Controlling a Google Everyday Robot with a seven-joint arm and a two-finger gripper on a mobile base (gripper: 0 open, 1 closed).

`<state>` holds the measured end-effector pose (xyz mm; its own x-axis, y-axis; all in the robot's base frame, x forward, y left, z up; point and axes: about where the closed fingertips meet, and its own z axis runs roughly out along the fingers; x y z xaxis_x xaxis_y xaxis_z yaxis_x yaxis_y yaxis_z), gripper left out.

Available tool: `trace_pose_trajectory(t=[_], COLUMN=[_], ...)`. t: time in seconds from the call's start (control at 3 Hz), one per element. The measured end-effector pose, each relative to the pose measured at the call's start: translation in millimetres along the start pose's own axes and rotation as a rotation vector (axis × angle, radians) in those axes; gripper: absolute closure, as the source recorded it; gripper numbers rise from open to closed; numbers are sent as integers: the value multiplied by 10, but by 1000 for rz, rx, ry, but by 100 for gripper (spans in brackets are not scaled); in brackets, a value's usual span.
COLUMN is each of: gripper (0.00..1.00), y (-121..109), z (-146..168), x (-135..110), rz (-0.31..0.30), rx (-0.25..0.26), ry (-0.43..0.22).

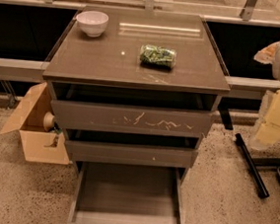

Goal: Place green can into bottom drawer

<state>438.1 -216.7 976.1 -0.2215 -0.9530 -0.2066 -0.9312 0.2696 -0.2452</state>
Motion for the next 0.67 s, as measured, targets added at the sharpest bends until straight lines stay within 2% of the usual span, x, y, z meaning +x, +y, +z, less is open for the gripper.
trace_pose_trajectory(t=[0.33,0.67], gripper=[0,0], y=[0,-336], z=[0,184], x=[0,-190], rz=[0,-49], rx=[0,18], ry=[0,-85])
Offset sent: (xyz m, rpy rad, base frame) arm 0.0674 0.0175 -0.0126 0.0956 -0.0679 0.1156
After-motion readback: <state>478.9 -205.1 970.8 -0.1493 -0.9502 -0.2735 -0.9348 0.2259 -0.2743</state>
